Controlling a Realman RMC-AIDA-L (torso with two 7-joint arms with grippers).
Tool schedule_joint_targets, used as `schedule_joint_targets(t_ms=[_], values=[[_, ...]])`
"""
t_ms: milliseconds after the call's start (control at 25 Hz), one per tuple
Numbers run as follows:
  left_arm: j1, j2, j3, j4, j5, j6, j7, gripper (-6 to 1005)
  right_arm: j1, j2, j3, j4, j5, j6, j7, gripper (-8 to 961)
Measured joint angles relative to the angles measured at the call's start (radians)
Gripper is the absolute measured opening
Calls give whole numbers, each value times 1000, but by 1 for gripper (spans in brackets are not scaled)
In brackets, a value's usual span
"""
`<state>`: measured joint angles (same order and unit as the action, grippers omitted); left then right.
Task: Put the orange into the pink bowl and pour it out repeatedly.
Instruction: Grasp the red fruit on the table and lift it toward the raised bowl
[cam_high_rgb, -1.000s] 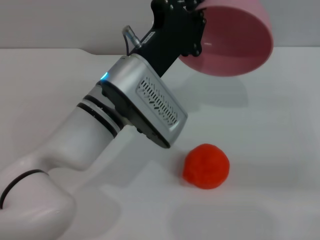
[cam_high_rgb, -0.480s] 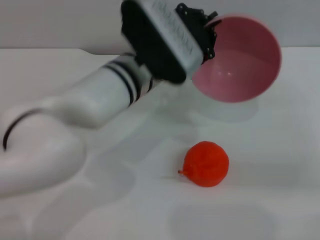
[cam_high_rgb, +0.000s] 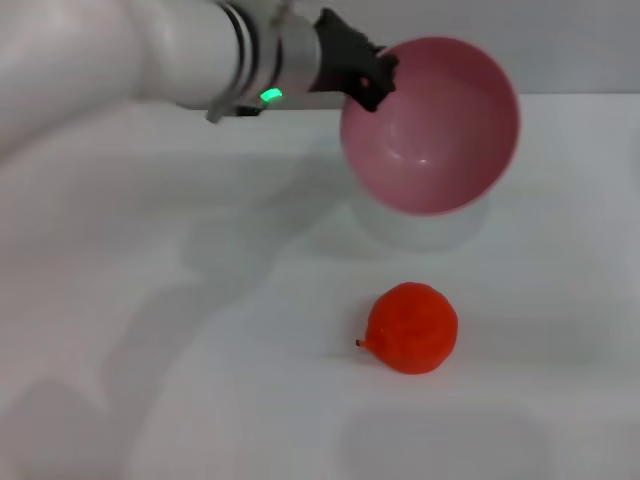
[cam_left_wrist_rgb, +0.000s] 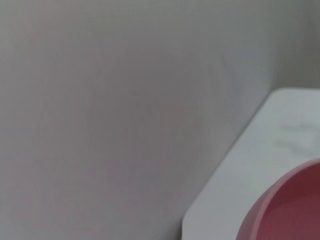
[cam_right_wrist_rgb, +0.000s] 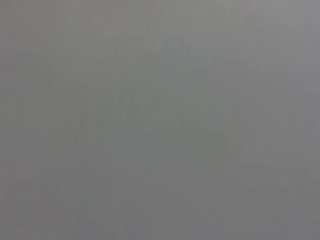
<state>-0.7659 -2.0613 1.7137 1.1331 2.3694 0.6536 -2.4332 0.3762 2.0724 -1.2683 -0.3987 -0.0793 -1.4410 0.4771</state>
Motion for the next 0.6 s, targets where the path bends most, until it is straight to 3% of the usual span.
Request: schedule_joint_targets(t_ms=[160, 240, 320, 440, 480, 520, 560, 600], values=[[-114, 3, -254, -94, -7, 270, 72, 44, 3, -4, -31, -8, -47, 45, 52, 494], [-172, 8, -407, -146, 39, 403, 102, 44, 2, -12, -27, -35, -129, 86, 130, 493], [-197, 18, -506, -162, 86, 494, 120, 44, -3, -27, -24, -81, -239, 140, 232, 493], [-205, 48, -566, -160, 134, 574, 119, 44, -13, -54, -20, -170, -422, 227, 406, 493], [-205, 48, -566, -160, 134, 574, 119, 44, -15, -63, -17, -201, -484, 256, 463, 493], [-202, 62, -581, -158, 145, 592, 114, 44, -17, -77, -4, -270, -648, 321, 604, 493], [-197, 77, -607, -159, 161, 610, 110, 44, -17, -77, -4, -270, -648, 321, 604, 493], [-195, 83, -627, -160, 174, 618, 110, 44, -16, -83, 12, -317, -751, 353, 687, 493]])
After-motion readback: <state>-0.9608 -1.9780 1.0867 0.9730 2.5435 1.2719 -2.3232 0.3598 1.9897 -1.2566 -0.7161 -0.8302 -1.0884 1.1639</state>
